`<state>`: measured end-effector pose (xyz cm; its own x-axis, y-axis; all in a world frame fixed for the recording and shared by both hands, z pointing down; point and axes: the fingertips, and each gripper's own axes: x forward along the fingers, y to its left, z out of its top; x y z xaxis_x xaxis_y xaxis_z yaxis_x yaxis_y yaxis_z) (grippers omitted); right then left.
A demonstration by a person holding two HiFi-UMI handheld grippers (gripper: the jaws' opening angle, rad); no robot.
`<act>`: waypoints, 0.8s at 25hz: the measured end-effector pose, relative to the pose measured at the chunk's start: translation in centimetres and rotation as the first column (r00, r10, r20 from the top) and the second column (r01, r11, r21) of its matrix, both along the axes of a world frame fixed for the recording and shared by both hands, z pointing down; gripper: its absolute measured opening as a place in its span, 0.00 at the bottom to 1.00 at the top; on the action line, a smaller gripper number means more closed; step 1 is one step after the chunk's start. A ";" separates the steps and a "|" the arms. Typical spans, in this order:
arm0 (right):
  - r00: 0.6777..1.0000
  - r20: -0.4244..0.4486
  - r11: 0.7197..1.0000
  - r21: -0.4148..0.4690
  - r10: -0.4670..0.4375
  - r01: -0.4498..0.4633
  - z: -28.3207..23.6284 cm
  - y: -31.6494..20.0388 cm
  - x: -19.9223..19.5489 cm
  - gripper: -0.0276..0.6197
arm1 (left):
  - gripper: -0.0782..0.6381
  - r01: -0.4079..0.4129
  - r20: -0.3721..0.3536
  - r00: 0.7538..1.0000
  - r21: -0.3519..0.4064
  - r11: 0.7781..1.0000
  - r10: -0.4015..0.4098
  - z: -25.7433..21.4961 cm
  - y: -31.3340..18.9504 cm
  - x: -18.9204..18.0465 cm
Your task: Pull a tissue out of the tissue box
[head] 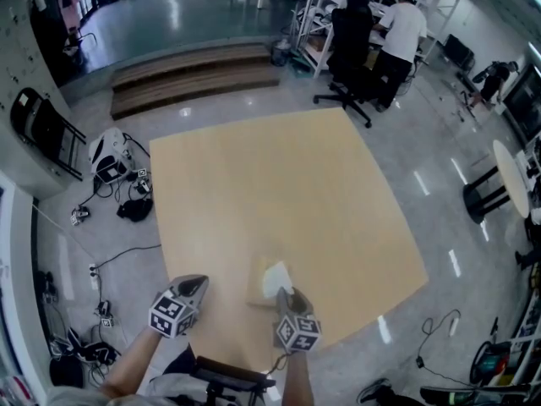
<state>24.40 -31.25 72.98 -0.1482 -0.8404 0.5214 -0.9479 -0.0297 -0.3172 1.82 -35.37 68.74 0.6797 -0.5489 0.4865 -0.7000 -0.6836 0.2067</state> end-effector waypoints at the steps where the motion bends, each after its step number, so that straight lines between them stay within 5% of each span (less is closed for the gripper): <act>1: 1.000 -0.007 1.000 -0.004 0.000 0.000 0.1 0.0 0.0 0.25 | 0.12 -0.001 0.001 1.000 -0.002 1.000 0.001 0.0 0.0 0.0; 10: 0.998 -0.057 1.000 -0.019 -0.005 0.004 0.3 0.0 -0.4 0.06 | 0.12 0.002 -0.002 1.000 0.000 1.000 -0.002 -0.1 0.0 -0.3; 20: 0.996 -0.080 1.000 0.001 -0.030 0.030 -0.5 -0.4 -0.5 0.06 | 0.12 0.018 -0.015 1.000 0.014 1.000 -0.018 -0.6 -0.2 -0.3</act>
